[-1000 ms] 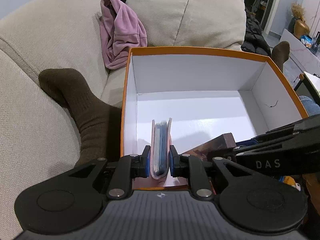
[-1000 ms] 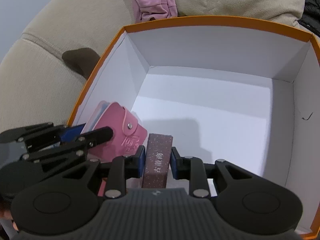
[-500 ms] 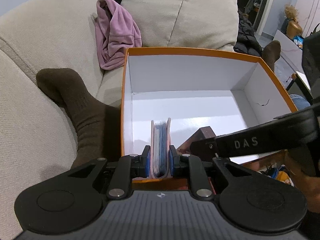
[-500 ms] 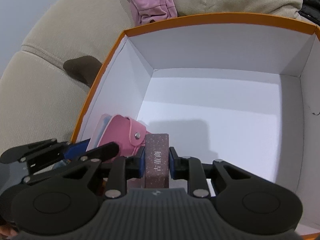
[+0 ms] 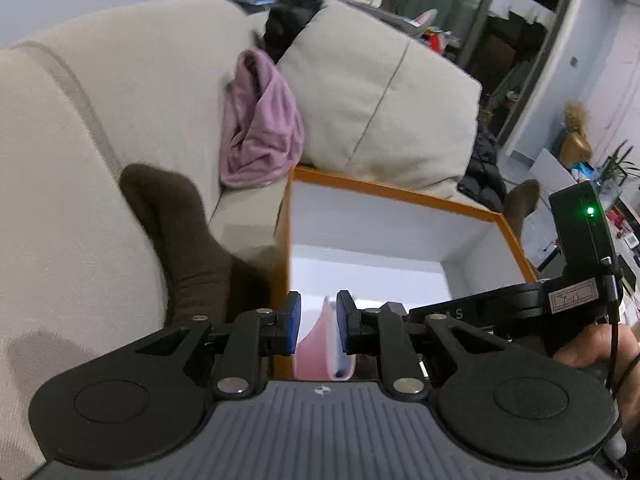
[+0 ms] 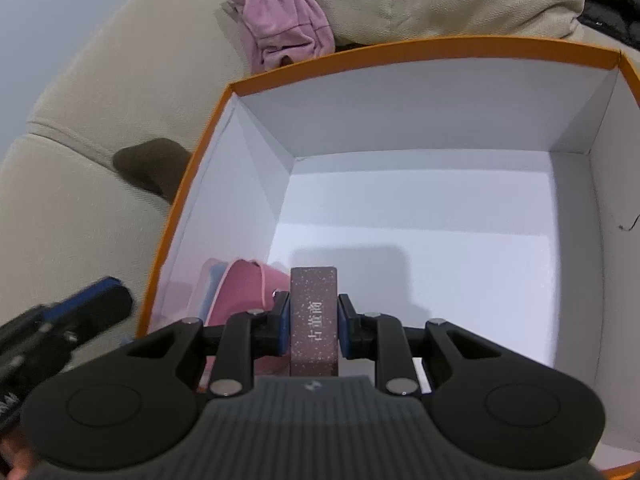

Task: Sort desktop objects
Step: 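Lower the wallet and photo card box into the orange box with both tools, then open both tools to release the items inside the box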

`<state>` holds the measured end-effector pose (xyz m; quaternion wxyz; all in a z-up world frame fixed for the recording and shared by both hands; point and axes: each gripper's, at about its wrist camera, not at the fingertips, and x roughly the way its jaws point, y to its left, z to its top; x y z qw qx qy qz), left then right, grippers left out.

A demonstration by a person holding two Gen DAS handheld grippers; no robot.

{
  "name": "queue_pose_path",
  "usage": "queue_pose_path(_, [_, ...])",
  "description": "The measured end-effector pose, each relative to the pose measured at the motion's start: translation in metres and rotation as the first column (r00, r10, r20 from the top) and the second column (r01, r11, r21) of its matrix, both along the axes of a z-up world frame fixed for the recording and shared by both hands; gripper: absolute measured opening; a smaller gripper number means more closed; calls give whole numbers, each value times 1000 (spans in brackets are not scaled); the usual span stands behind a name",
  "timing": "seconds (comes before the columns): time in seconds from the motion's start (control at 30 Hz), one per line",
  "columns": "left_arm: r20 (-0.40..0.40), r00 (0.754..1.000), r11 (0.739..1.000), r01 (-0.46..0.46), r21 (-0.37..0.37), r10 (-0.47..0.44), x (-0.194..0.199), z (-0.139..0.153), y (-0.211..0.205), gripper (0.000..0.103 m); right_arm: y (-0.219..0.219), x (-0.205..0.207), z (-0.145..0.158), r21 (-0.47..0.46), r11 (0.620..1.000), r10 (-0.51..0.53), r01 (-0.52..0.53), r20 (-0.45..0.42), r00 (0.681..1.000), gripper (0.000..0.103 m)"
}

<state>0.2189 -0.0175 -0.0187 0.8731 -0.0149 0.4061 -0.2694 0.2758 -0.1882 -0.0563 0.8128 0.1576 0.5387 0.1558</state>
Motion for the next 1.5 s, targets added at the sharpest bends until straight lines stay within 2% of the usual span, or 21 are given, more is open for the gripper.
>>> queue_pose_path(0.1, [-45, 999, 999, -18, 37, 19, 5, -8, -3, 21, 6, 3, 1, -14, 1000, -6, 6, -13, 1000, 24])
queue_pose_path(0.47, [-102, 994, 999, -37, -4, 37, 10, -12, 7, 21, 28, 11, -3, 55, 998, -21, 27, -106, 994, 26])
queue_pose_path(0.63, [-121, 991, 998, -55, -33, 50, 12, -11, 10, 21, 20, 10, -7, 169, 985, 3, 19, -128, 992, 36])
queue_pose_path(0.87, [-132, 990, 995, -66, -73, 56, 11, -10, 14, 21, 3, 8, -14, 301, 953, 17, 28, -147, 989, 37])
queue_pose_path(1.03, [-149, 988, 994, -51, -99, 36, 12, -13, 12, 20, 0, 12, -27, 341, 938, 4, 62, -188, 982, 36])
queue_pose_path(1.07, [-167, 986, 992, -37, -119, 17, 13, -14, 11, 19, 0, 12, -27, 347, 935, 2, 66, -194, 981, 36])
queue_pose_path(1.1, [-178, 984, 991, -21, -134, -3, 13, -16, 8, 13, 1, 11, -27, 350, 934, 4, 67, -198, 980, 36])
queue_pose_path(1.2, [-144, 990, 995, -5, -102, -10, 9, -14, 2, 12, 4, 10, -24, 343, 937, 4, 65, -196, 981, 35])
queue_pose_path(1.33, [-146, 989, 995, -12, -101, -2, 9, -15, 3, 12, 3, 11, -25, 346, 937, 12, 55, -188, 982, 35])
queue_pose_path(1.5, [-101, 995, 995, -29, -90, 20, 6, -9, 4, 12, -2, 10, -22, 338, 940, 21, 35, -161, 987, 37])
